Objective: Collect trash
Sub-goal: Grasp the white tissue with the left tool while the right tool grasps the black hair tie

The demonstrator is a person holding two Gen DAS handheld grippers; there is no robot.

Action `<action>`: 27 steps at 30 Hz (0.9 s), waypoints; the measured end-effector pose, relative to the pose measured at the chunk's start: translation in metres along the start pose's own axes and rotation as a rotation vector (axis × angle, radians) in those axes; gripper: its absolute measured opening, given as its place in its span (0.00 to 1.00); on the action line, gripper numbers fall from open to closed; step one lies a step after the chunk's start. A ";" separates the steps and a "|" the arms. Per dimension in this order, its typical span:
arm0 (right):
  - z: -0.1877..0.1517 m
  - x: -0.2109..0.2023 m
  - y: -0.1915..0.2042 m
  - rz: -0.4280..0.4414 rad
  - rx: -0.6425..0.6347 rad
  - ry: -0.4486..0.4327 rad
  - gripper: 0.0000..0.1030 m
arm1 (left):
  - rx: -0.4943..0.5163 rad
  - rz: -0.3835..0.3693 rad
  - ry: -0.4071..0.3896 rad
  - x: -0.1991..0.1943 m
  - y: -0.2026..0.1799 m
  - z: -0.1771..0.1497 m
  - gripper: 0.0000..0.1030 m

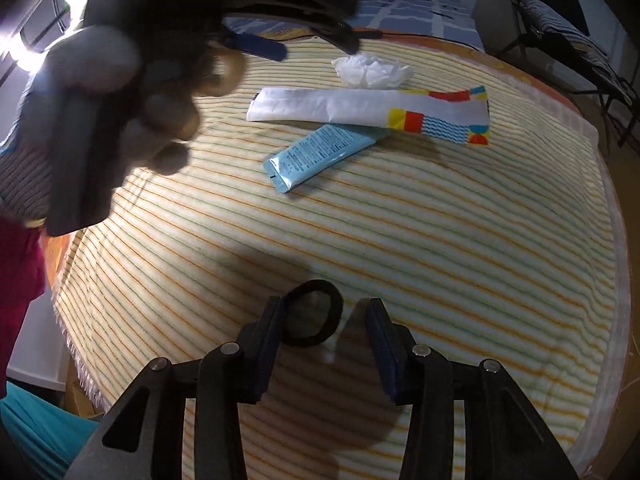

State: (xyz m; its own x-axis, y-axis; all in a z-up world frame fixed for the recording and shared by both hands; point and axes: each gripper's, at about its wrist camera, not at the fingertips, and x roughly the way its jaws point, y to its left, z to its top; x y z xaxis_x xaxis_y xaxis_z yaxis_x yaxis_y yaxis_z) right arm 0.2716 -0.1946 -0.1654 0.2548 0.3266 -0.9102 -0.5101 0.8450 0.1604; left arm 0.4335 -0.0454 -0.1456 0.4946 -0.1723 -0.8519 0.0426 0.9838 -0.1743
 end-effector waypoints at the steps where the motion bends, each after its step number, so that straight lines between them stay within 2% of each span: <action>1: 0.000 0.001 0.000 -0.001 -0.001 0.001 0.35 | -0.005 0.001 0.006 0.004 0.000 0.001 0.73; 4: 0.000 0.002 0.000 -0.009 -0.020 -0.003 0.32 | -0.005 -0.001 0.014 0.013 -0.003 0.003 0.73; 5: 0.000 0.002 0.001 -0.017 -0.028 -0.006 0.30 | 0.003 -0.006 0.011 0.015 -0.005 0.003 0.69; 7: -0.001 0.002 0.002 -0.029 -0.036 -0.010 0.22 | 0.019 -0.006 0.020 0.020 -0.009 0.004 0.58; 9: -0.002 0.001 0.001 -0.035 -0.038 -0.012 0.16 | 0.034 -0.008 0.038 0.026 -0.013 0.003 0.40; 12: -0.002 0.000 -0.003 -0.028 -0.021 -0.015 0.05 | 0.040 -0.021 0.038 0.029 -0.017 0.001 0.25; 15: 0.000 -0.002 -0.008 -0.019 -0.003 -0.018 0.02 | 0.049 -0.015 0.021 0.027 -0.020 0.000 0.17; 27: 0.011 -0.033 -0.026 -0.010 0.089 -0.098 0.02 | 0.015 -0.007 -0.047 -0.004 -0.006 0.001 0.14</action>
State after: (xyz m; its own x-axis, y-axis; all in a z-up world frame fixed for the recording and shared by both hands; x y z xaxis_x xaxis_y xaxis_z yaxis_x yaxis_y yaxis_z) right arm 0.2856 -0.2230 -0.1351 0.3407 0.3541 -0.8709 -0.4336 0.8811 0.1887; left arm 0.4323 -0.0510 -0.1407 0.5348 -0.1774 -0.8262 0.0589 0.9832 -0.1730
